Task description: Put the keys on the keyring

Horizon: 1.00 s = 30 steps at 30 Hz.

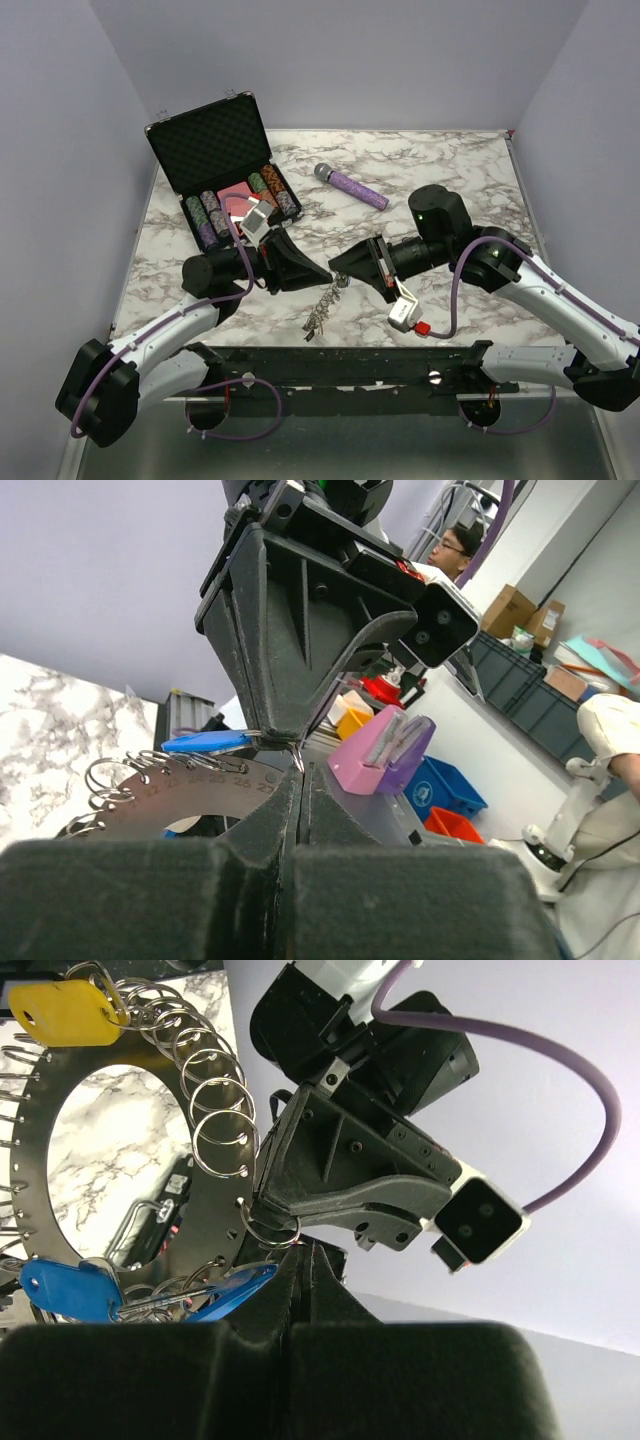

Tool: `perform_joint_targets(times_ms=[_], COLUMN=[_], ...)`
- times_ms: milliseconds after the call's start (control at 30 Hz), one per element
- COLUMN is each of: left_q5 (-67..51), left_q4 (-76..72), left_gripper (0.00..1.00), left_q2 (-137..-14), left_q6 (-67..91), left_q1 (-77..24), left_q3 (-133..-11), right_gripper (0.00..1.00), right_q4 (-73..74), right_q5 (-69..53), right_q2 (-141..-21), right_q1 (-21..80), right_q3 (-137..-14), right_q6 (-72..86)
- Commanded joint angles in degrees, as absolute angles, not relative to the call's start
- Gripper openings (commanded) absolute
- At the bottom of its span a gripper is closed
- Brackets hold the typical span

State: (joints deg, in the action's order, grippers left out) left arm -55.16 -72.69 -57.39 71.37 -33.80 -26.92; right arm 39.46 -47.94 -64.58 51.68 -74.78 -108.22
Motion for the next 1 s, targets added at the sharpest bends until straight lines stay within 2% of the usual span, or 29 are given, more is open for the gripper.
perform_joint_targets(times_ms=[0,567,967], left_q5=[-57.5,-59.8,-60.4], left_q4=[-91.6,-91.5,-91.5], left_gripper=[0.0,0.0,0.0], left_q2=[-57.6,-58.4,-59.7], left_q6=[77.5,80.9,80.6], left_q1=[-33.7,-33.7,-33.7], left_q3=[-30.2,-31.6,-32.7], right_gripper=[0.0,0.01,0.1], right_q4=[39.8,35.9,31.6], right_q5=[-48.6,-52.3,-51.6], right_q2=[-64.8,-64.4,-65.0], right_q1=[51.6,51.5,51.5], right_q3=[-72.2,-68.5,-68.1], right_q6=[-114.2,-113.7,-107.4])
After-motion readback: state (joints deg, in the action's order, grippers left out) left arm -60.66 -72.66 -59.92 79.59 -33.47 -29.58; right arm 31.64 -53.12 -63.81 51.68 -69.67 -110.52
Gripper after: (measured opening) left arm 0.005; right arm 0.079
